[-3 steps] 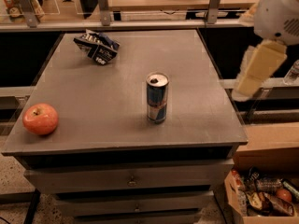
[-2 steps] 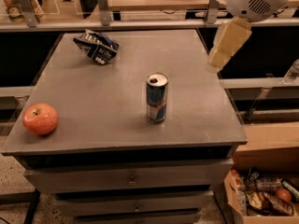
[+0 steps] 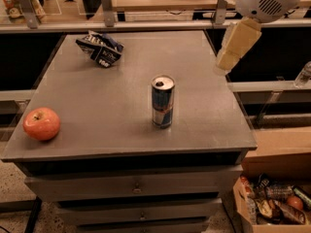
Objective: Move blue chip bag near redbull can
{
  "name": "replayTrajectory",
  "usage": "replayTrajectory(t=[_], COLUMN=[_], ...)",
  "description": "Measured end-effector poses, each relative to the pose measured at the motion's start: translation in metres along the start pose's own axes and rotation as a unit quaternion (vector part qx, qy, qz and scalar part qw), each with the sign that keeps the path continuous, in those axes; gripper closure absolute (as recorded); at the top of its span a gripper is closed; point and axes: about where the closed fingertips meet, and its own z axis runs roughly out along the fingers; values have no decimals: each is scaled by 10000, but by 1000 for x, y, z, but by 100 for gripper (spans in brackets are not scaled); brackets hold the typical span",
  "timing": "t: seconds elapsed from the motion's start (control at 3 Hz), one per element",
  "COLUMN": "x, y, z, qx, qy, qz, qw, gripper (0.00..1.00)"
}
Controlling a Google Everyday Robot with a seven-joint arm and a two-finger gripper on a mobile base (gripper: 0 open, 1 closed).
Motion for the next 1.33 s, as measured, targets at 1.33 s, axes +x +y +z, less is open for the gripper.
replayTrajectory(t=[1.33], x=[-92], y=[-118], z=[130], qx=[477], qy=[-959], qz=[78], qw=[9942], gripper=[0])
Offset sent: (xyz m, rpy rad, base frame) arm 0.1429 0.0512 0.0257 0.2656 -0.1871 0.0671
